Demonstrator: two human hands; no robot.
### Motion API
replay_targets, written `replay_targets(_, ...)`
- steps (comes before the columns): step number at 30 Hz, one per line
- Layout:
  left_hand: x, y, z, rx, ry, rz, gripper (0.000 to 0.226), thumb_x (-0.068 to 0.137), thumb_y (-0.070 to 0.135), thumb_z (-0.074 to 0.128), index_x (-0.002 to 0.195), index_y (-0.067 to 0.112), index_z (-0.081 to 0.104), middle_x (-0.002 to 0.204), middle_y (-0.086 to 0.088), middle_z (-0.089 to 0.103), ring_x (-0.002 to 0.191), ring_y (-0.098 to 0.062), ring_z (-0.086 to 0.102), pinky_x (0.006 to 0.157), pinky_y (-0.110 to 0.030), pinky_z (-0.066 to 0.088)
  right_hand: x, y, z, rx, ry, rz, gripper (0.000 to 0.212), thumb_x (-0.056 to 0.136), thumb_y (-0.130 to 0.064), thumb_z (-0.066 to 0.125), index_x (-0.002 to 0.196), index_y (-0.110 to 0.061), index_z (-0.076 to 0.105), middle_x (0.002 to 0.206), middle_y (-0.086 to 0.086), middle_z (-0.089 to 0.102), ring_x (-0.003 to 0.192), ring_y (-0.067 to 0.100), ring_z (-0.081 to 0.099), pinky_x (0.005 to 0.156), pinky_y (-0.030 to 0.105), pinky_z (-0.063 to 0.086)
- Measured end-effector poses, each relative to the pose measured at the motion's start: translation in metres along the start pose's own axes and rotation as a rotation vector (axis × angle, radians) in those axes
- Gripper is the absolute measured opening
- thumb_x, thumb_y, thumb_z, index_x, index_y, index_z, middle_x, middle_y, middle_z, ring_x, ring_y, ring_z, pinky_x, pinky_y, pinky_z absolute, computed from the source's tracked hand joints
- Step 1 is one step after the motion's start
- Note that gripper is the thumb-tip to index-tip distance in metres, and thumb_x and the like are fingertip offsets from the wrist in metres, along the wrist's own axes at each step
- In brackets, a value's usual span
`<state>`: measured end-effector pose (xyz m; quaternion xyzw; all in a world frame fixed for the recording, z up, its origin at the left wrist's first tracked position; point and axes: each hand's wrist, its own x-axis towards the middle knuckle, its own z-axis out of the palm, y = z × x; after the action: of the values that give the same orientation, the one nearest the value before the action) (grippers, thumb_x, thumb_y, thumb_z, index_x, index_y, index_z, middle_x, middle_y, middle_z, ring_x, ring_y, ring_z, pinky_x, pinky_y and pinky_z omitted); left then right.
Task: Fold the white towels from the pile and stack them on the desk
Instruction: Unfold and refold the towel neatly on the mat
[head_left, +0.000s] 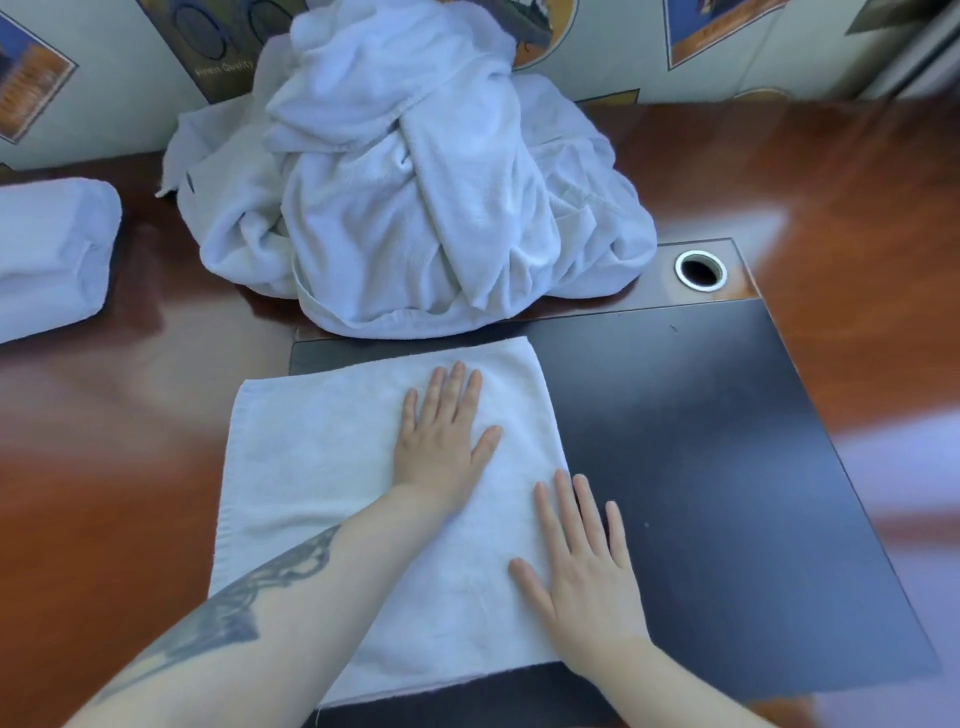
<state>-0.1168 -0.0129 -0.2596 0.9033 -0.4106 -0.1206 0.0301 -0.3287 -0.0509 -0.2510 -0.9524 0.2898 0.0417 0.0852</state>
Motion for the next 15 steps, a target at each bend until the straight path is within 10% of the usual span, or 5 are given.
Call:
replay_targets(8,-0.070,-0.026,-0.003,-0.096,0.036,-0.118,0.063,0.103,0.045,0.028,0.157,0.026,0.000,0.164,0.009,-0.009,0.149,-0.009,-0.014,0.118,-0.034,-0.013,0.129,-0.008,-0.033,0.049,-0.127,-0.119,0.059,0.103,-0.044,0.027,0.156,-0.028,0.007,0.164,-0.001,-0.007,0.150,0.017,-0.013,0.118,0.039,-0.011)
replay_targets(15,-0.147,-0.110,-0.006,-0.033,0.016,-0.310,0.061,0.103,0.051,0.010,0.150,0.028,-0.020,0.159,0.007,-0.023,0.145,-0.012,-0.025,0.122,-0.036,-0.008,0.143,0.017,-0.036,0.029,-0.135,0.232,0.060,0.103,-0.042,0.023,0.157,-0.024,0.006,0.165,0.003,0.000,0.151,0.021,-0.003,0.121,0.045,0.003)
